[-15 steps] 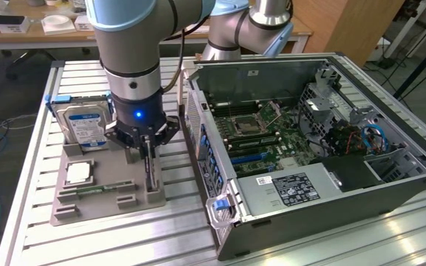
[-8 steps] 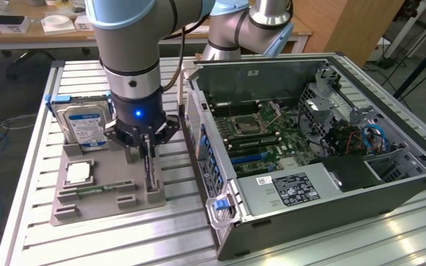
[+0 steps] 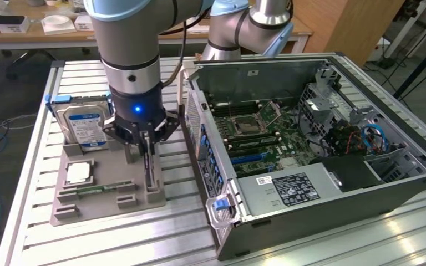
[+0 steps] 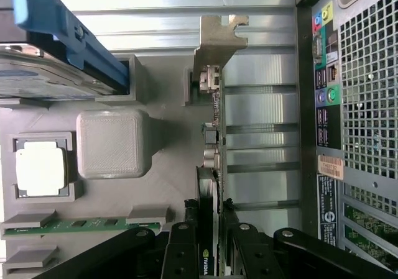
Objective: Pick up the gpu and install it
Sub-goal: 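Pick up the gpu and move the gpu toward the slot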
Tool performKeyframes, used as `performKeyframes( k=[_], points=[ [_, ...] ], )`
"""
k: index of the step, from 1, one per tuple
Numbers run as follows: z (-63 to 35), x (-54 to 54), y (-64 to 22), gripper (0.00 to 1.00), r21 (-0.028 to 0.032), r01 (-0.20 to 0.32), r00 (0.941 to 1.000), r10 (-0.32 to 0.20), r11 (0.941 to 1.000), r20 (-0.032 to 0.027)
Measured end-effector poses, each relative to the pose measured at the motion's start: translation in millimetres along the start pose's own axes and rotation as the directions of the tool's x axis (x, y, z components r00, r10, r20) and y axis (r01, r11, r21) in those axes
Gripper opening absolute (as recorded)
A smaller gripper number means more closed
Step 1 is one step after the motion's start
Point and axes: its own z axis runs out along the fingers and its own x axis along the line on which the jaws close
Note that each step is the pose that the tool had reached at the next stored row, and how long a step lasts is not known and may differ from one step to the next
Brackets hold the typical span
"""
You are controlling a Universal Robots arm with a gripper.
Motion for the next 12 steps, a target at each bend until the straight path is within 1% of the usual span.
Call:
performKeyframes(
  k=[4, 5, 10, 12],
  points=[
    [-12.2, -0.3, 0.6, 0.26, -0.0001, 0.0, 1.0, 0.0, 1.0, 0.0001],
    [-17.0, -0.4, 0.8, 0.26, 0.0, 0.0, 1.0, 0.0, 1.0, 0.0],
    [-34.8, -0.9, 1.6, 0.26, -0.0001, 0.0, 1.0, 0.0, 1.0, 0.0001],
    [-36.2, -0.9, 1.7, 0.26, -0.0008, 0.0, 1.0, 0.0, 1.0, 0.0001]
  ],
)
